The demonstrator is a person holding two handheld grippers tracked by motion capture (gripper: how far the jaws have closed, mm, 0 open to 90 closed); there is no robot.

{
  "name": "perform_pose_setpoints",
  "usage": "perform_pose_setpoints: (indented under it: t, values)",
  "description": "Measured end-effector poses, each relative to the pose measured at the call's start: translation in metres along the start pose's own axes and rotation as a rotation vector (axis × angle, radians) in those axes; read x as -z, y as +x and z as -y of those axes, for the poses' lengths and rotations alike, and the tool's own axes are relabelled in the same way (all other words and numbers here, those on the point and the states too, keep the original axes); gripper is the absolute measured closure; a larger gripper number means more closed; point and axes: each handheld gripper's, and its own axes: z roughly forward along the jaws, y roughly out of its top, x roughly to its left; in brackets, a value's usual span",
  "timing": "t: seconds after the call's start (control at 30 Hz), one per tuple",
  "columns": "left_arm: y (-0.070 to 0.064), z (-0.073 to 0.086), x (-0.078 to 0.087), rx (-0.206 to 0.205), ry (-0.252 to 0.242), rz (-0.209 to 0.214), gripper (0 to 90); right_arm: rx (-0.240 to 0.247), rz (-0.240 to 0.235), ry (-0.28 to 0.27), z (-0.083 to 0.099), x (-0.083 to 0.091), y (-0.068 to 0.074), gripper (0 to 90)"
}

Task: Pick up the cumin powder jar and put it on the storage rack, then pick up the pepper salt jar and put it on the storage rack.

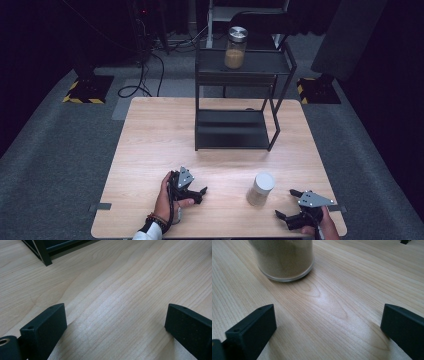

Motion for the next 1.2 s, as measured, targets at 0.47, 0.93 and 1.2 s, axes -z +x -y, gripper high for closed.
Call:
perform_pose_setpoints:
  t: [0.47, 0.93, 1.2]
  values:
    - [-0.0002, 0.0001, 0.0, -0.001, 0.0, 0.0, 3.9, 0.001, -0.002, 0.0, 0.0001, 0.0002, 0.0005, 0.0]
    - [-0.0002, 0.0, 0.0, 0.001, 0.0, -0.002, 3.9, -0.004, 0.003, 0.001, 0.0, 0.0006, 0.001, 0.0]
    - [-0.0003, -0.0004, -0.0003, 0.003, 0.0, -0.003, 3.9, -0.01, -0.018, -0.02, 0.001, 0.0048, -0.0035, 1.2]
